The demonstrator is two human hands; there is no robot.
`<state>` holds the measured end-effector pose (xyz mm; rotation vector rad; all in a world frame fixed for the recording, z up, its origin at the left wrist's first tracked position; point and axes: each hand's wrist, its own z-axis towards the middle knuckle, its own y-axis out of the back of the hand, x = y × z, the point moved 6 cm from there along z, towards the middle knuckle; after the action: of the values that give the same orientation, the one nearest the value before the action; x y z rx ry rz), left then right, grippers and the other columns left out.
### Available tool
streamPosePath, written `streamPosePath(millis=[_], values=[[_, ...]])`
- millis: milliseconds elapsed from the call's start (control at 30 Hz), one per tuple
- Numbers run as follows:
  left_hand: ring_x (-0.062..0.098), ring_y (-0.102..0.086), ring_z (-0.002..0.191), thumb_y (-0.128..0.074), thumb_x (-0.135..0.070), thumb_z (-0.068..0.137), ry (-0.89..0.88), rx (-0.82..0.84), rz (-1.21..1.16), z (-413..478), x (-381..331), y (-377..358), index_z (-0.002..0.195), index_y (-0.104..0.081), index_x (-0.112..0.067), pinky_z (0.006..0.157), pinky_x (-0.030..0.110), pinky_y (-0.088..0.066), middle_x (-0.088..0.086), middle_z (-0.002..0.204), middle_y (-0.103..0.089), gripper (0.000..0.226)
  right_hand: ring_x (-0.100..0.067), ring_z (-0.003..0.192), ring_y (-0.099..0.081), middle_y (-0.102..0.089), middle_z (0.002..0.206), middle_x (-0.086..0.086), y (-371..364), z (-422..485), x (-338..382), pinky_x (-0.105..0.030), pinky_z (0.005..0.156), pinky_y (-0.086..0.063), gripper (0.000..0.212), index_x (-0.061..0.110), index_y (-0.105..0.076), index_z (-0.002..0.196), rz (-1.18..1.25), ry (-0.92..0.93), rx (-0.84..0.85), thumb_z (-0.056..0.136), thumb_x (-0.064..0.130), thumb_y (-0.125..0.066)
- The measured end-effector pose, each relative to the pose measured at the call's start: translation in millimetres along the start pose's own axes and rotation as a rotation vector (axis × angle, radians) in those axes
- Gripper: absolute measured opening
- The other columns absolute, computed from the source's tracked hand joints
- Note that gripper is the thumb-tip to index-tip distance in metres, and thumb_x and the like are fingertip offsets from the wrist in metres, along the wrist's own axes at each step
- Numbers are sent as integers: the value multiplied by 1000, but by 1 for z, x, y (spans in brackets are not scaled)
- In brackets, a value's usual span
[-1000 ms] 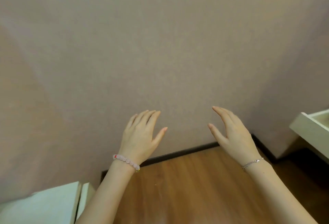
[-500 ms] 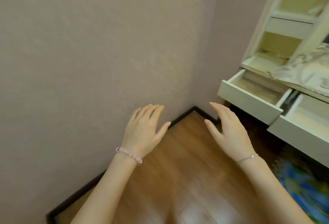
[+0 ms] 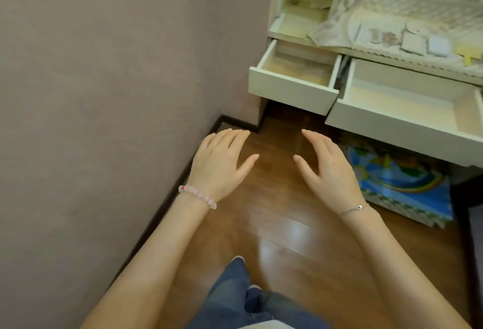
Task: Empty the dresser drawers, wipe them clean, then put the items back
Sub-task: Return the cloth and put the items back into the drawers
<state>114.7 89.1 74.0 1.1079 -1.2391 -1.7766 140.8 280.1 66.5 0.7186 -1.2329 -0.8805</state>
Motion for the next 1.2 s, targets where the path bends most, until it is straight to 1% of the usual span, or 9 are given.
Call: streamPosePath(millis=[167,300,467,533,633,767,900,1067,1200], values=[[15,-38,131,-40,-45,94,-128,63,-33,34,-2,-17,136,-43,-17,110,34,-26,-2,138,-49,51,-13,131,-37,-42,142,1,0,8,-15,-26,105,-32,52,19,-36,140,3,-113,-80,92,35,-48],[18,-41,129,-43,-42,94,-208,53,-62,63,-8,-25,134,-46,-15,108,35,-27,0,135,-52,48,-14,130,-39,-43,141,0,9,14,-31,-27,105,-34,51,17,-38,139,-11,-181,-137,93,33,-49],[20,-45,126,-45,-41,94,-297,71,-84,111,-33,-44,131,-48,-14,106,36,-31,2,130,-55,46,-15,131,-38,-43,141,-1,23,28,-69,-26,105,-31,50,16,-38,139,-39,-276,-181,93,31,-50],[22,-47,124,-46,-41,93,-321,78,-92,131,-45,-55,130,-49,-13,105,36,-32,4,129,-56,46,-16,131,-38,-43,141,-2,27,36,-90,-29,106,-32,50,15,-38,139,-44,-309,-183,93,31,-50],[22,-47,124,-47,-40,93,-350,93,-89,163,-64,-77,130,-49,-12,105,37,-31,4,128,-57,46,-16,131,-38,-43,141,-2,32,54,-125,-30,106,-33,50,15,-37,140,-43,-342,-183,94,32,-49],[21,-47,123,-46,-41,93,-356,107,-75,211,-96,-105,130,-49,-12,105,36,-31,4,128,-57,47,-16,131,-38,-43,141,-3,43,82,-180,-26,105,-31,51,15,-37,140,-19,-367,-186,94,32,-49],[22,-49,121,-46,-42,93,-355,120,-69,262,-131,-124,129,-49,-12,103,36,-33,5,127,-57,47,-16,133,-35,-41,143,-2,62,109,-230,-29,108,-31,52,15,-35,141,14,-395,-173,94,33,-48],[25,-52,118,-48,-40,93,-355,97,-72,307,-165,-146,127,-51,-9,101,36,-36,8,124,-59,46,-14,135,-33,-39,145,-1,75,137,-280,-26,108,-26,52,16,-34,142,6,-411,-142,94,33,-47],[25,-53,115,-46,-41,92,-363,126,-101,339,-184,-162,125,-53,-10,99,37,-37,7,121,-61,46,-14,135,-32,-38,146,0,78,159,-311,-26,108,-25,52,18,-33,142,2,-437,-108,95,34,-46]])
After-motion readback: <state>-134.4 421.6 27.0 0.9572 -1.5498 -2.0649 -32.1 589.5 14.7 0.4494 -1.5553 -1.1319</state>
